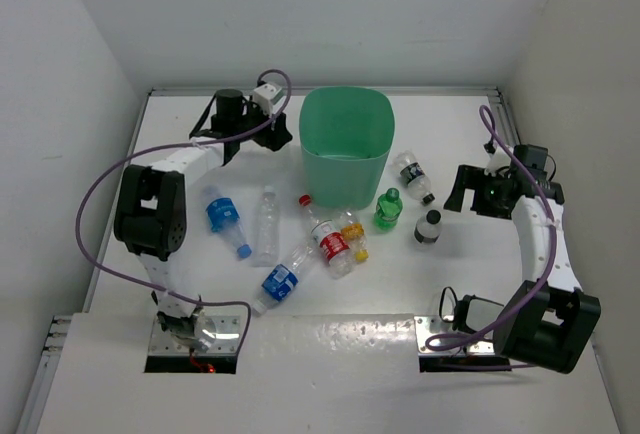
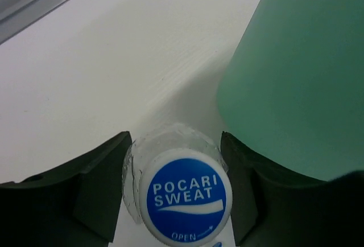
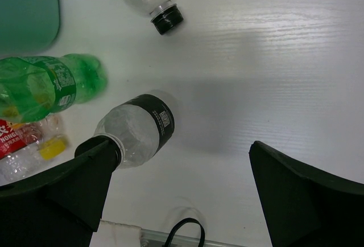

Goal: Put the plastic bottles in the bin

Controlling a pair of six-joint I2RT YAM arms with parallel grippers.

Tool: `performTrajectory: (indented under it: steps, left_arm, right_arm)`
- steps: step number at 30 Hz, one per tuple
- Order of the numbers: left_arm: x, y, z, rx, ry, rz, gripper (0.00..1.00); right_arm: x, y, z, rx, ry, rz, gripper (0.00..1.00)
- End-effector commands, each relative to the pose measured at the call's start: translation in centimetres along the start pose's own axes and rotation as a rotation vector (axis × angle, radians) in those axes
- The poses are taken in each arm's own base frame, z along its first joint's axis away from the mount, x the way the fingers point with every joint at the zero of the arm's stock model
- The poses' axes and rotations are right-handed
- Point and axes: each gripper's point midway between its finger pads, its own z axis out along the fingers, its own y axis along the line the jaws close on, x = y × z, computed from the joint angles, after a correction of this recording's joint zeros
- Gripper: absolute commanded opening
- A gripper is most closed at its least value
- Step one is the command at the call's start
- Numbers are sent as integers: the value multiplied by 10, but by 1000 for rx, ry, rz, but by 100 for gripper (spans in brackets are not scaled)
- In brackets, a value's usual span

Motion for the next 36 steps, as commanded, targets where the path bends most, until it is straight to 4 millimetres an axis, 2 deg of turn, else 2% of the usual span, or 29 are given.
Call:
performTrajectory:
  steps: [1,2,3,4,5,6,7,11,12,13,14,15,18,20,21,22,24,25,26,27,28,29,30,31,32,33,34,35,36]
  left_arm:
    - [-35,-3,4,27,-89,61,63]
    - [-39,-2,4,26,-97,66,46]
    - [-35,-5,4,42,-80,55,38]
    - [-53,-6,-3,37,-108,72,31]
    - [-60,-6,-7,35,-114,84,18]
    - [-71,-4,-13,11,-126,92,11]
    - [-97,10,-31,-50,-167,107,7]
    - [-166,34,-81,-149,-257,85,5]
    - [-214,37,-109,-172,-342,119,5]
    - [-247,31,-130,-158,-402,127,5]
    - [-252,28,-136,-156,-415,119,5]
    - [-283,15,-156,-135,-484,152,5]
    - [-316,-25,-179,-44,-559,175,5]
    - [-324,-57,-180,38,-577,202,7]
    - [-317,-76,-169,91,-553,195,8]
    - [-315,-87,-168,122,-550,199,8]
    - [-294,-106,-149,184,-490,171,8]
    - [-289,-110,-144,194,-480,179,8]
    - [-282,-114,-139,207,-457,167,8]
    - [-276,-126,-134,240,-439,172,8]
    - [-272,-132,-130,254,-429,168,8]
    - [-266,-137,-123,271,-408,160,8]
    - [-256,-151,-110,309,-372,147,8]
    - [-249,-159,-103,329,-348,151,8]
    - [-237,-165,-95,330,-307,156,10]
    - [-230,-168,-87,323,-279,158,13]
    - [-223,-180,-79,345,-252,166,29]
    - [-212,-184,-74,347,-204,157,42]
    - [-208,-185,-71,341,-182,150,56]
  right_arm:
    - [-18,1,-9,-2,-42,-24,99]
    - [-17,2,-9,-2,-40,-21,99]
    - [-18,1,-9,0,-46,-26,99]
    - [-19,1,-10,-2,-48,-22,99]
    - [-18,3,-10,-9,-47,-23,99]
    - [-19,3,-10,-11,-48,-20,99]
    - [-19,4,-10,-15,-49,-25,99]
    - [-23,10,-18,-39,-60,-43,99]
    - [-24,12,-19,-49,-63,-55,99]
    - [-28,16,-25,-61,-89,-70,99]
    - [-32,19,-28,-71,-106,-80,99]
    - [-34,21,-31,-81,-124,-123,99]
    - [-51,42,-53,-161,-227,-213,99]
    - [-67,54,-66,-194,-302,-254,99]
    - [-71,65,-76,-221,-339,-282,98]
    - [-82,76,-89,-249,-388,-324,98]
    - [-88,103,-102,-318,-417,-411,95]
    - [-88,109,-106,-334,-418,-466,95]
    - [-86,134,-110,-392,-411,-542,94]
    - [-89,145,-118,-405,-425,-591,94]
    - [-84,144,-116,-376,-402,-649,94]
    - [-75,177,-118,-451,-382,-759,94]
    - [-66,182,-115,-455,-347,-814,94]
    - [-60,205,-113,-460,-328,-935,94]
    - [-57,210,-110,-460,-318,-998,94]
    - [-51,218,-105,-468,-289,-1039,94]
    - [-51,216,-99,-413,-269,-1083,94]
    - [-36,248,-105,-483,-267,-1192,94]
    - [-32,253,-94,-464,-235,-1227,94]
